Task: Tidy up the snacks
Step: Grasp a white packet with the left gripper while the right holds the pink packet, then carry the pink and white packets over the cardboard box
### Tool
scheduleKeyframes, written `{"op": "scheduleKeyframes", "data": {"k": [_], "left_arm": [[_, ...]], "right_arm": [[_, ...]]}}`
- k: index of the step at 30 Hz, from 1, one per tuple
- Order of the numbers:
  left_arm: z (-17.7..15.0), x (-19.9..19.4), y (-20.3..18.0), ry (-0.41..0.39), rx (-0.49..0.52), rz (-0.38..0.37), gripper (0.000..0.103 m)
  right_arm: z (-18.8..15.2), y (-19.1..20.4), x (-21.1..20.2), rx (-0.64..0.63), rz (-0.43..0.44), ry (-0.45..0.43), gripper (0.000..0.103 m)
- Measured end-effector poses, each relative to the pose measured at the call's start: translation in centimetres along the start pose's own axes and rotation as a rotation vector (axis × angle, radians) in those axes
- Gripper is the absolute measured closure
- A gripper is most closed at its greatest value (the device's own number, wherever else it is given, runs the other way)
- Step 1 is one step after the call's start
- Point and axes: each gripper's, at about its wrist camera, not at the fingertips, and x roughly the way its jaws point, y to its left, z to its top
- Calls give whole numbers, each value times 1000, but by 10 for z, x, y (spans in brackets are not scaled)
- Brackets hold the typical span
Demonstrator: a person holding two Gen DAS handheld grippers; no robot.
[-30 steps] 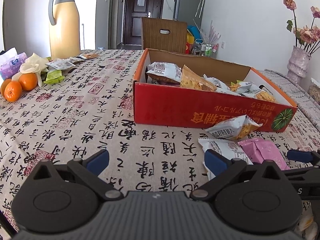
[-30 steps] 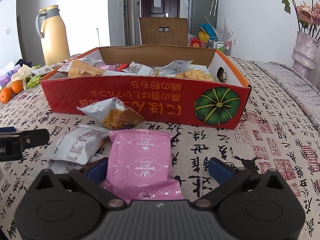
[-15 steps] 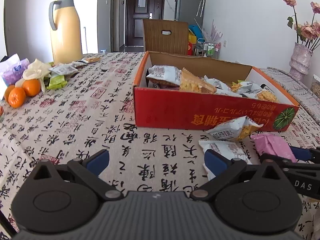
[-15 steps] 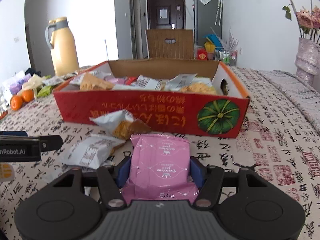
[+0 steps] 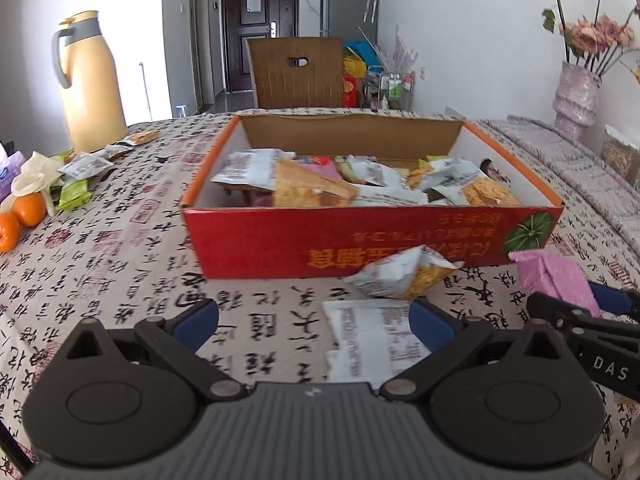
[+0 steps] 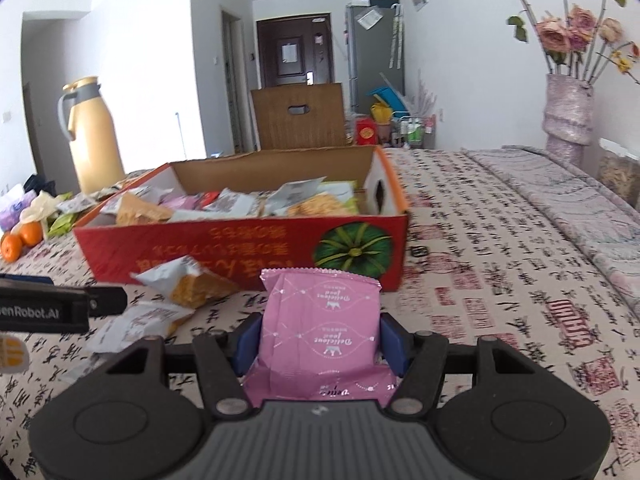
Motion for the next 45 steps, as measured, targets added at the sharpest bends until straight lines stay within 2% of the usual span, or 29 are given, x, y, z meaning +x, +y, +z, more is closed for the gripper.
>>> {"op": "scheduleKeyframes", "data": {"k": [8,11,13,18,21,22,36,45], "left_arm": [[0,15,-26,52,29,14,1],[-1,18,-31,59,37,14,4],[-1,20,-34,69,43,7,16],[-2,26,-35,92,37,1,31],[-2,28,-34,104,28,-14,50],[-3,29,-33,108,24,-18,52],[-5,19,-26,86,29,-28,57],[-1,-7,-17,23,33,-43,57]], "right_arm": [[-5,-13,1,32,-14,-12,42],[-7,-12,3,29,-6,-18,42],[-7,-13,4,32,-5,-19,42],[-8,-13,4,36,5,-23,42],[-9,-13,5,33,7,-22,42],[-9,-13,6,34,7,-22,42],[-9,-14,4,37,8,-32,42],[-7,-12,-2,28,5,-51,42]]}}
